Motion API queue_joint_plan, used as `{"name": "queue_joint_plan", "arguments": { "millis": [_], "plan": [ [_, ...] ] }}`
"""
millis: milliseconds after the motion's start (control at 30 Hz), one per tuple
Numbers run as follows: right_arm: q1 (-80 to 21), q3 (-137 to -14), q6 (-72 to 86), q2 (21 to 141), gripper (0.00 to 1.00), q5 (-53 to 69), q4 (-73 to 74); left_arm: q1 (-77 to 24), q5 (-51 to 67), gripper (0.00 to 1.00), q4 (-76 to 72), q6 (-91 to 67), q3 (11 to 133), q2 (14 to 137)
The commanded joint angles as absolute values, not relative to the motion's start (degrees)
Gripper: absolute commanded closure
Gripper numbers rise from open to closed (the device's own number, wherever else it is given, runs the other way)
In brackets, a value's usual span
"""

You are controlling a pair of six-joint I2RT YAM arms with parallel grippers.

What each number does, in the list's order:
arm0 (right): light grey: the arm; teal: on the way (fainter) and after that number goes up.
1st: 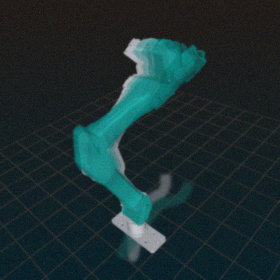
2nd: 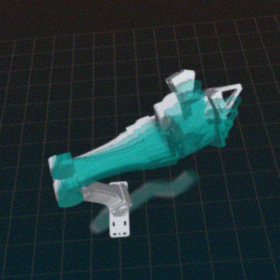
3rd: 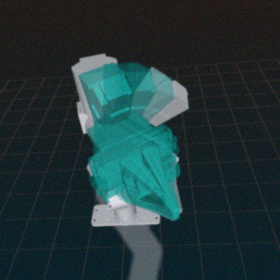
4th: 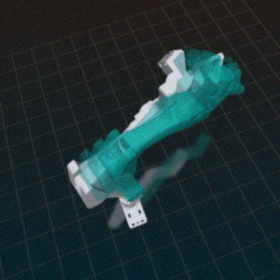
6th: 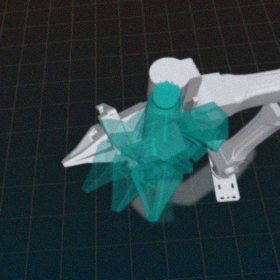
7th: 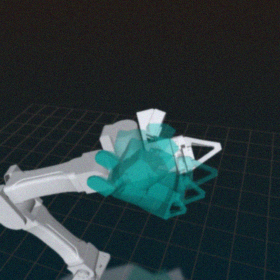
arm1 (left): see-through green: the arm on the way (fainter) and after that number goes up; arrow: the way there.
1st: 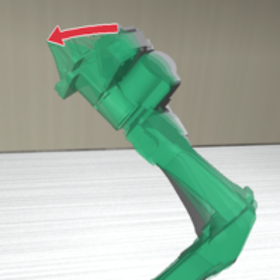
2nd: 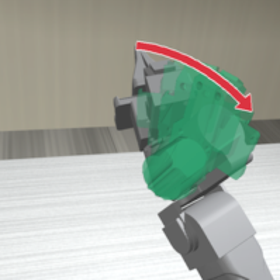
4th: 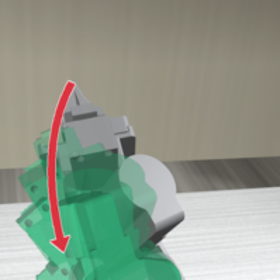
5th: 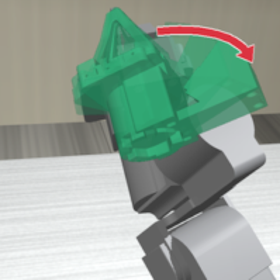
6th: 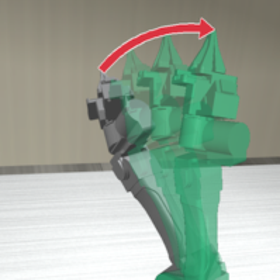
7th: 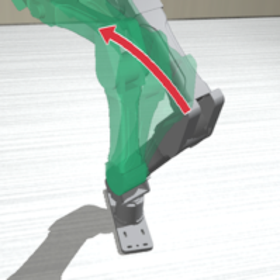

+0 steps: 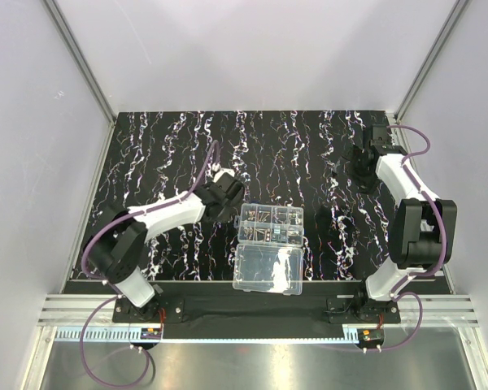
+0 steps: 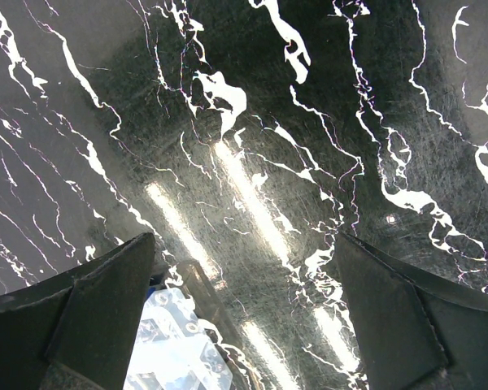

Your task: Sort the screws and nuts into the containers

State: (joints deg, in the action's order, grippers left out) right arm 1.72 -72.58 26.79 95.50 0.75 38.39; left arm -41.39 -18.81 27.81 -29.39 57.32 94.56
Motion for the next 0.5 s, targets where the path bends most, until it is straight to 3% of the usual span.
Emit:
{"name": "queue_joint_plan", "arguments": {
  "millis": [0,467],
  "plan": [
    [1.8,-72.8,27.6,93.4,0.0,1.0,37.9,-41.1,-23.5,0.89,28.6,-28.7,60.7,90.0],
    [1.8,-67.6,30.8,89.9,0.0,0.5,34.8,-45.0,-13.7,0.89,24.3,-23.7,74.3,93.2]
  ]
}}
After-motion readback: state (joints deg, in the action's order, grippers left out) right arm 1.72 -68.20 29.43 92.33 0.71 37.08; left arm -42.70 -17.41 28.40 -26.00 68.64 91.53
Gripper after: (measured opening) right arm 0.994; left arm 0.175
